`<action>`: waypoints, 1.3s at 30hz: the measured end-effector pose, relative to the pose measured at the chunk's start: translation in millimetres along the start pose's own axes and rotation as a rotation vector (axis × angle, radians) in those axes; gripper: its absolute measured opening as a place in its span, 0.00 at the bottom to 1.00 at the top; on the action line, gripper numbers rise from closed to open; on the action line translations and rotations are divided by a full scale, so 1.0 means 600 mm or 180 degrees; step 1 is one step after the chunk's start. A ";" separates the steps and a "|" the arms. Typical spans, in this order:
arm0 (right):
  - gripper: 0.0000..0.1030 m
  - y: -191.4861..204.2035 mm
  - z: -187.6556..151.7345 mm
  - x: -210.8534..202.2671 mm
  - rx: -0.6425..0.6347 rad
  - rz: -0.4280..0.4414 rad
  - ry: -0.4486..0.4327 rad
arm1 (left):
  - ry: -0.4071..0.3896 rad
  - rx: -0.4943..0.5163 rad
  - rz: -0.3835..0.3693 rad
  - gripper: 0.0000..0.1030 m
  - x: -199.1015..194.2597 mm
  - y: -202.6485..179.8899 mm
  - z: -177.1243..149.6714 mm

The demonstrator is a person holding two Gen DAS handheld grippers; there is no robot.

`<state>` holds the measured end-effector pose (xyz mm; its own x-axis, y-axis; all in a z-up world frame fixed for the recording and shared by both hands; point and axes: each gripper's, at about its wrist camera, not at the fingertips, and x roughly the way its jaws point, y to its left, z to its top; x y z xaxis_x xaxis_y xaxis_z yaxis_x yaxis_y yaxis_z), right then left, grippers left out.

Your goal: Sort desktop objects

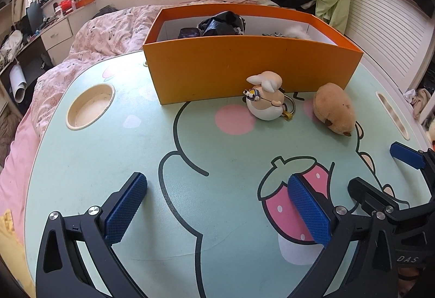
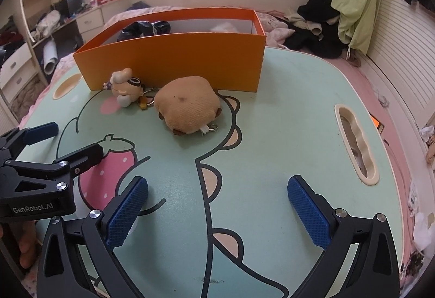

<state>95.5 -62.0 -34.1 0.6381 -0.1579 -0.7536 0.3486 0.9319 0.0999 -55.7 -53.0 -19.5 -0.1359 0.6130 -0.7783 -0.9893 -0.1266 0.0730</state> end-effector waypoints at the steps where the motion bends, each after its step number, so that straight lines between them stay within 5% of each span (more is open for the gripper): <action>1: 1.00 0.000 0.000 0.000 0.0001 0.0000 0.0000 | 0.0000 0.0002 0.0000 1.00 0.000 0.000 0.000; 39: 1.00 0.000 0.000 0.000 0.0020 -0.0020 -0.0013 | -0.0005 0.0042 -0.0030 1.00 0.002 0.004 -0.002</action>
<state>95.6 -61.8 -34.1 0.6385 -0.1651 -0.7517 0.3569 0.9289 0.0992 -58.2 -53.5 -21.3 -0.1267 0.6155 -0.7779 -0.9911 -0.1106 0.0740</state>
